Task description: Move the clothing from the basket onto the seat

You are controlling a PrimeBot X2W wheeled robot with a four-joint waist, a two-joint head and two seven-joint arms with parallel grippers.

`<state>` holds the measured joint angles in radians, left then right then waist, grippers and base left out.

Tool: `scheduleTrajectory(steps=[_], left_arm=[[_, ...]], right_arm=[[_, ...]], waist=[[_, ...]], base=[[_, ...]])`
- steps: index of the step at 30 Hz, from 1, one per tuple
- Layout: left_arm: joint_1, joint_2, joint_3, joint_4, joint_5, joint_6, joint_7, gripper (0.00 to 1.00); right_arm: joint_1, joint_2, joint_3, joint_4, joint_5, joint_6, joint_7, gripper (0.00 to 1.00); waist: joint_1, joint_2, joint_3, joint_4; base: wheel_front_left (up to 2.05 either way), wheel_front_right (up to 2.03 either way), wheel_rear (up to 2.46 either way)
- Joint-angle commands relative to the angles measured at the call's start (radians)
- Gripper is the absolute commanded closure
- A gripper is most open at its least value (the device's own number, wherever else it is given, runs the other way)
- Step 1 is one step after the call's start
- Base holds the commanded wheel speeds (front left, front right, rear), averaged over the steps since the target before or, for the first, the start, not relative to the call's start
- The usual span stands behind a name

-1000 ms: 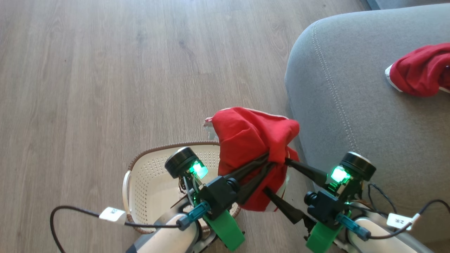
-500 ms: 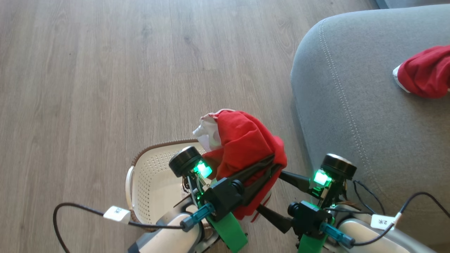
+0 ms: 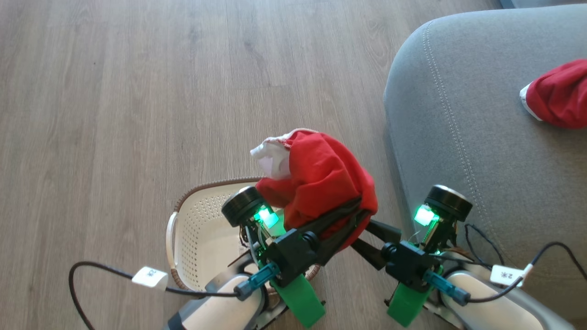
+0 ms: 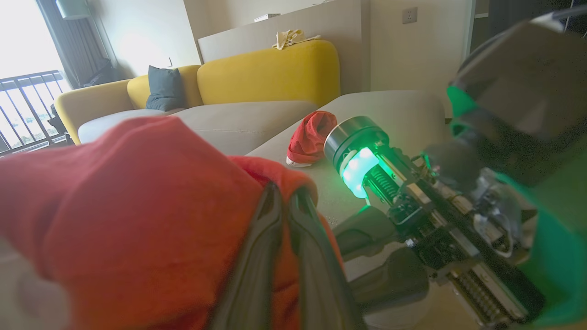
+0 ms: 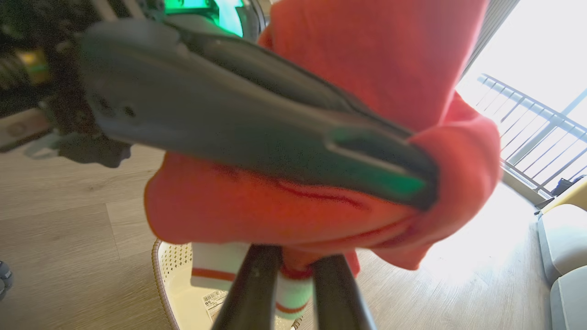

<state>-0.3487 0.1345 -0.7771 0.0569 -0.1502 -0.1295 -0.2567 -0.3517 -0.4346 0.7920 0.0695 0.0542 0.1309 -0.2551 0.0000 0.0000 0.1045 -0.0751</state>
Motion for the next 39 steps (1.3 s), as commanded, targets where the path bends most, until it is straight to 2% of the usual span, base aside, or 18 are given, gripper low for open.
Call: scheduleTrajectory(steps=[1, 8, 9, 11, 12, 21, 39], left_arm=[[-0.037, -0.007, 0.023, -0.037, -0.006, -0.001, -0.005, 1.0], [-0.036, -0.006, 0.024, -0.032, -0.008, -0.001, -0.005, 1.0], [-0.036, -0.006, 0.027, -0.033, -0.006, -0.001, -0.005, 0.89], [-0.036, -0.009, 0.037, -0.038, 0.003, -0.001, -0.005, 0.33], [-0.032, -0.01, 0.039, -0.031, -0.002, -0.001, -0.005, 0.0], [-0.025, -0.013, 0.054, -0.029, -0.001, -0.001, -0.005, 0.0], [0.019, -0.017, 0.112, -0.045, 0.007, -0.001, -0.005, 0.0]], right_arm=[[0.01, 0.022, -0.013, -0.046, 0.009, 0.0, -0.007, 1.0], [0.042, 0.067, -0.083, -0.082, 0.014, 0.0, -0.007, 1.0], [0.048, 0.074, -0.093, -0.085, 0.014, 0.0, -0.007, 1.0], [0.058, 0.088, -0.116, -0.09, 0.014, 0.0, -0.007, 1.0], [0.063, 0.095, -0.127, -0.092, 0.015, 0.0, -0.007, 1.0], [0.084, 0.116, -0.204, -0.103, -0.015, 0.0, -0.007, 1.0], [0.111, 0.16, -0.444, -0.142, -0.049, 0.0, -0.007, 1.0]], waist=[[0.0, 0.0, 0.0, 0.001], [0.0, 0.0, 0.002, 0.0], [0.0, 0.0, 0.003, 0.0], [0.0, 0.0, 0.003, -0.001], [0.0, 0.0, 0.003, -0.002], [0.0, 0.0, -0.004, -0.001], [0.0, 0.0, -0.011, -0.004]], base=[[0.0, 0.0, 0.0], [0.0, 0.0, 0.0], [0.0, 0.0, 0.0], [0.0, 0.0, 0.0], [0.0, 0.0, 0.0], [0.0, 0.0, 0.0], [0.0, 0.0, 0.0]])
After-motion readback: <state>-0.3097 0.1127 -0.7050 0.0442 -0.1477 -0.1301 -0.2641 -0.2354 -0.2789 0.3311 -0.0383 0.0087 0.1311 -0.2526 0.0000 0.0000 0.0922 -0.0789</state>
